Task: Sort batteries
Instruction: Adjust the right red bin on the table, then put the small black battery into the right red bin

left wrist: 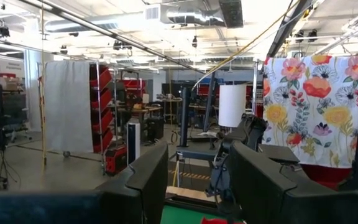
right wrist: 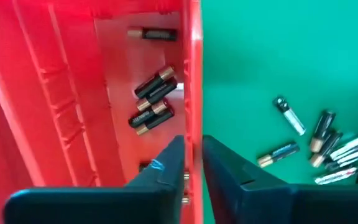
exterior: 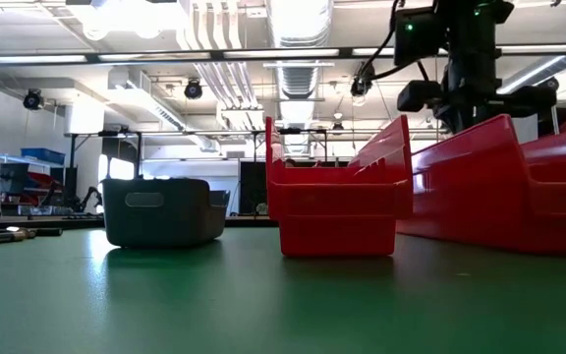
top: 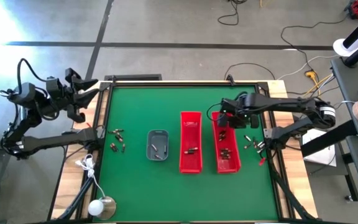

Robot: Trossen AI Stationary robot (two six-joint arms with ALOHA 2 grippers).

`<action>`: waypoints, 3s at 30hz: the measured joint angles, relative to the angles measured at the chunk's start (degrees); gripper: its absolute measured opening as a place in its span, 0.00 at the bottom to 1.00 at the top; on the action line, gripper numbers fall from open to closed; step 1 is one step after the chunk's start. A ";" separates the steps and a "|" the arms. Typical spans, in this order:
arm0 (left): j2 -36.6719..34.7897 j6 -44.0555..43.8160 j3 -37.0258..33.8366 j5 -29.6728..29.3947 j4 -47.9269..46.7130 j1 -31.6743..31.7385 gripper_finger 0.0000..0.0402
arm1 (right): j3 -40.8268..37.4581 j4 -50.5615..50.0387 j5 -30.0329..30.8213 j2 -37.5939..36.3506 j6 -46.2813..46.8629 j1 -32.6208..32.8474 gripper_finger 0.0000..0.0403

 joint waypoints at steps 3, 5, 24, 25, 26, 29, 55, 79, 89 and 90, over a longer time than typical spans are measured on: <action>0.00 0.30 0.00 -1.40 0.52 0.00 0.38 | 0.00 0.10 -1.32 -0.92 2.46 -0.04 0.22; 0.00 0.70 0.00 -1.51 0.77 0.00 0.38 | 0.00 0.12 -1.51 -1.83 3.03 -0.04 0.28; 2.33 3.70 0.00 -1.97 4.31 0.00 0.38 | -0.75 -6.51 -5.40 -5.67 -5.20 -27.17 0.32; 2.63 3.70 0.00 -1.97 4.24 0.00 0.38 | -1.03 -7.18 -7.01 -4.32 -7.12 -28.71 0.31; 2.82 3.68 0.00 -1.97 3.93 0.00 0.38 | -1.14 -7.64 -8.27 -2.87 -9.03 -30.10 0.30; 3.16 3.67 0.00 -1.97 2.22 0.00 0.38 | -1.32 -9.49 -9.47 1.58 -14.79 -34.50 0.29; 4.80 4.27 0.00 -11.97 5.05 0.07 0.38 | -16.01 -5.45 -19.77 18.87 -42.62 -44.19 0.38; 10.68 7.39 0.55 -16.61 8.33 0.16 0.38 | -21.77 1.18 -19.12 24.07 -45.52 -44.19 0.23; 10.29 8.04 0.57 -17.03 8.40 0.22 0.38 | -21.75 1.63 -18.18 23.94 -46.03 -44.17 0.12; 10.29 8.18 0.57 -17.03 8.40 0.22 0.38 | -21.75 1.63 -18.18 23.94 -46.11 -44.17 0.11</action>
